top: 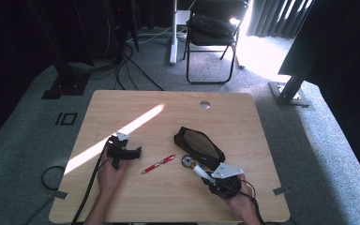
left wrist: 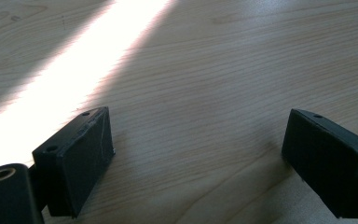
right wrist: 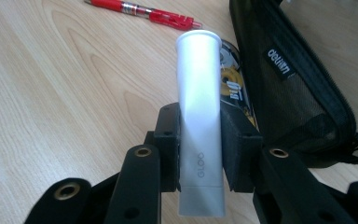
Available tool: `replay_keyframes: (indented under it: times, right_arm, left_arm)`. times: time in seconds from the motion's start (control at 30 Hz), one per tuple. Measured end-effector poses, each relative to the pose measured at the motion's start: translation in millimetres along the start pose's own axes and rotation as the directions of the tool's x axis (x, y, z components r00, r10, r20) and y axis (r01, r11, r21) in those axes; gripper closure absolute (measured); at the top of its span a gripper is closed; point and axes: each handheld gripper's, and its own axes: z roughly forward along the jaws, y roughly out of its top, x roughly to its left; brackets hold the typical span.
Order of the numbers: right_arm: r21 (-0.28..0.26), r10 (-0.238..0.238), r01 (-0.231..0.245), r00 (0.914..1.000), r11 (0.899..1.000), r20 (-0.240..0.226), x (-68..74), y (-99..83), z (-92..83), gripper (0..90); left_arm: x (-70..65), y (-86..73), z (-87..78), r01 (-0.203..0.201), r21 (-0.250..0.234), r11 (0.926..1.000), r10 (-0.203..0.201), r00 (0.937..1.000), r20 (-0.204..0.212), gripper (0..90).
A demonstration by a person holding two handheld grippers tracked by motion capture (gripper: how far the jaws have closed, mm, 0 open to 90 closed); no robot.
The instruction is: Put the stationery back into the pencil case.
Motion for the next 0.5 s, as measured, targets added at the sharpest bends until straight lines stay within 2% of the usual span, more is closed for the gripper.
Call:
replay_keyframes:
  times: [0.5]
  right_arm:
    - [-0.037, -0.024, 0.024, 0.9997, 0.999, 0.006, 3.8, 11.1, -12.6, 70.4]
  left_arm:
    - [0.0, 0.0, 0.0, 0.000, 0.000, 1.0000, 0.000, 1.0000, 0.000, 8.9]
